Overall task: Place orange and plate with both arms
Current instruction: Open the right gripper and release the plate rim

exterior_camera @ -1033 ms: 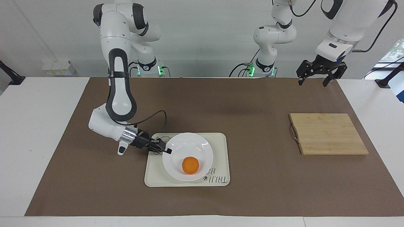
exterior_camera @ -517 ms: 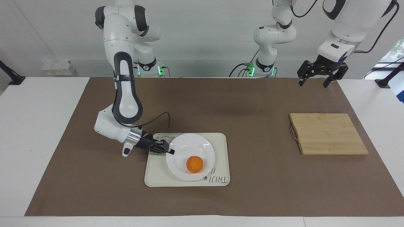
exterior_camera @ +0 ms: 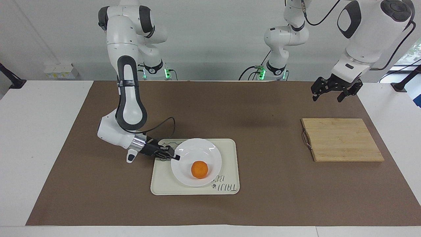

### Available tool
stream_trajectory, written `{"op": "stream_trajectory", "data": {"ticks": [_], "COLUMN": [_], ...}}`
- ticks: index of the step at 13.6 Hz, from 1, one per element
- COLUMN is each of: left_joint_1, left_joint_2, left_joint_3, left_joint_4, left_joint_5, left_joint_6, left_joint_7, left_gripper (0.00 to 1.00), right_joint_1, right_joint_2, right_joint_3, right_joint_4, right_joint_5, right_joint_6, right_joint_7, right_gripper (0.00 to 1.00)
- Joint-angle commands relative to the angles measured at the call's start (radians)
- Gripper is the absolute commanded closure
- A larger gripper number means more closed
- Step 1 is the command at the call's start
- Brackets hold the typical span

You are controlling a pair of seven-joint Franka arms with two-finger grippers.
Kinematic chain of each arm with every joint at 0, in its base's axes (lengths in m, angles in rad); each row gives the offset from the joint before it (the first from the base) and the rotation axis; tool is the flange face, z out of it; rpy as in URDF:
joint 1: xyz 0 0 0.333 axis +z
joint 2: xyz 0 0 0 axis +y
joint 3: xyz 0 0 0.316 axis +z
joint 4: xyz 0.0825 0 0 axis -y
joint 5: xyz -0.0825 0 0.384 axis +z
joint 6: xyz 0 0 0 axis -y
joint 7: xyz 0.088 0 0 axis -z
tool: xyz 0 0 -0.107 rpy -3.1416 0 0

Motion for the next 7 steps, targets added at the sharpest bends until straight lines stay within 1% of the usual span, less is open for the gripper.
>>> {"op": "stream_trajectory", "data": {"ticks": [1, 3, 5, 7], "left_joint_1": [0.006, 0.013, 0.014, 0.014], "left_joint_2": [0.0, -0.008, -0.023, -0.028], "left_joint_3": [-0.009, -0.009, -0.009, -0.009], "left_joint_4": [0.007, 0.012, 0.012, 0.013], "left_joint_5": [0.014, 0.014, 0.014, 0.014], "left_joint_6": [0.006, 0.008, 0.006, 0.006], "left_joint_7": [0.004, 0.004, 0.004, 0.004], "left_gripper": [0.0, 0.0, 0.0, 0.0], "right_joint_1": [-0.008, -0.008, -0.007, -0.007], "right_joint_2": [-0.029, -0.06, -0.095, -0.121], "right_joint_3": [0.007, 0.002, 0.002, 0.002], "right_joint_4": [-0.014, -0.011, -0.002, 0.021], "right_joint_5": [-0.014, -0.041, -0.165, -0.265], "right_joint_6": [-0.01, -0.009, -0.001, -0.001], "right_joint_7": [0.04, 0.075, 0.162, 0.211], "right_gripper": [0.0, 0.0, 0.0, 0.0]}}
